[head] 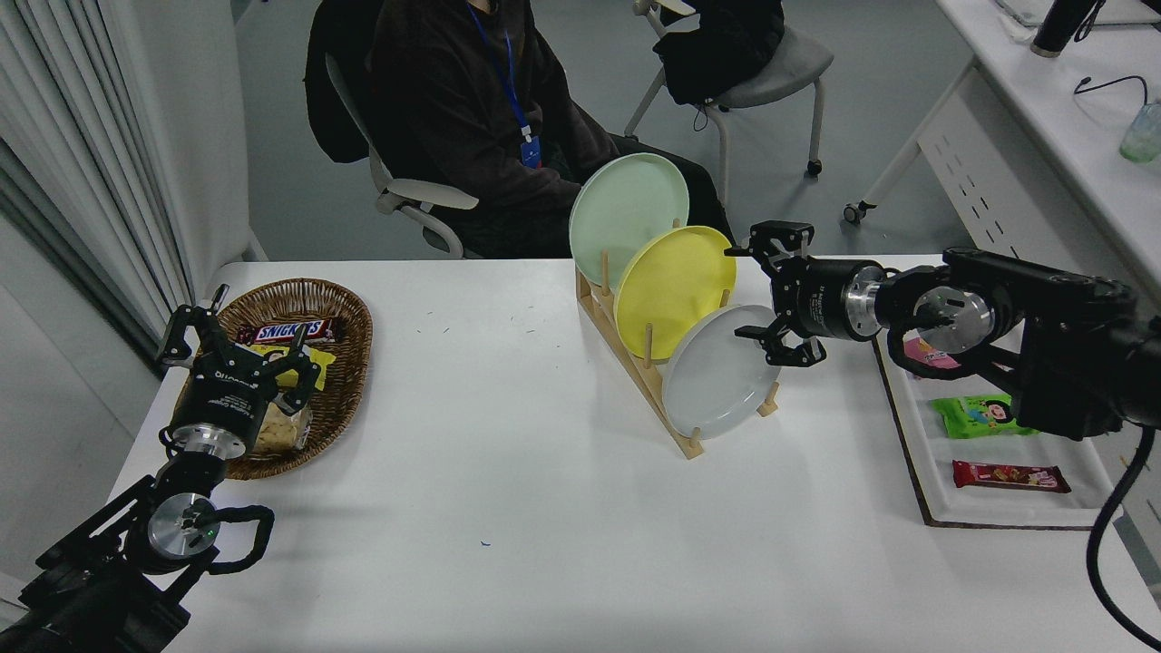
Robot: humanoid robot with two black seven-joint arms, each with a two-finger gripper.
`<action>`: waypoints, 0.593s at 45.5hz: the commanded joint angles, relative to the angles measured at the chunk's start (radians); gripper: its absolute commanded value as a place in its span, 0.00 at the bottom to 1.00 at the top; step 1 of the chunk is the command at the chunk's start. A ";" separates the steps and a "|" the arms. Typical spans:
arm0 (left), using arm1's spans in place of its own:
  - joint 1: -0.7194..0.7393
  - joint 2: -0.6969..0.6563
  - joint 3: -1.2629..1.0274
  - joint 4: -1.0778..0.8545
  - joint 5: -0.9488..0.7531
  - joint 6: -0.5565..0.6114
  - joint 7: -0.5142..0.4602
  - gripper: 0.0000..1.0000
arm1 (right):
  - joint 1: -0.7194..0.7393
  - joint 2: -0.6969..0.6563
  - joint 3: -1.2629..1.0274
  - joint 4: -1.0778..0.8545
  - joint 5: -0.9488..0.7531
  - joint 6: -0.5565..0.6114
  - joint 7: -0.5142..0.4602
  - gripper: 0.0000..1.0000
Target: Place the plate on the table
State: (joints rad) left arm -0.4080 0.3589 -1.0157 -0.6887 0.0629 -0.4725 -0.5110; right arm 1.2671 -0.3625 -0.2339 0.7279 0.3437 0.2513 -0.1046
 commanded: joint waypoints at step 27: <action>0.000 0.000 0.000 0.000 0.000 0.000 0.000 0.98 | -0.023 0.016 0.027 -0.010 0.104 -0.043 -0.055 0.99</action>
State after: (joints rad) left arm -0.4080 0.3590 -1.0157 -0.6887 0.0629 -0.4725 -0.5110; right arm 1.2545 -0.3476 -0.2202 0.7174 0.3797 0.2111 -0.1545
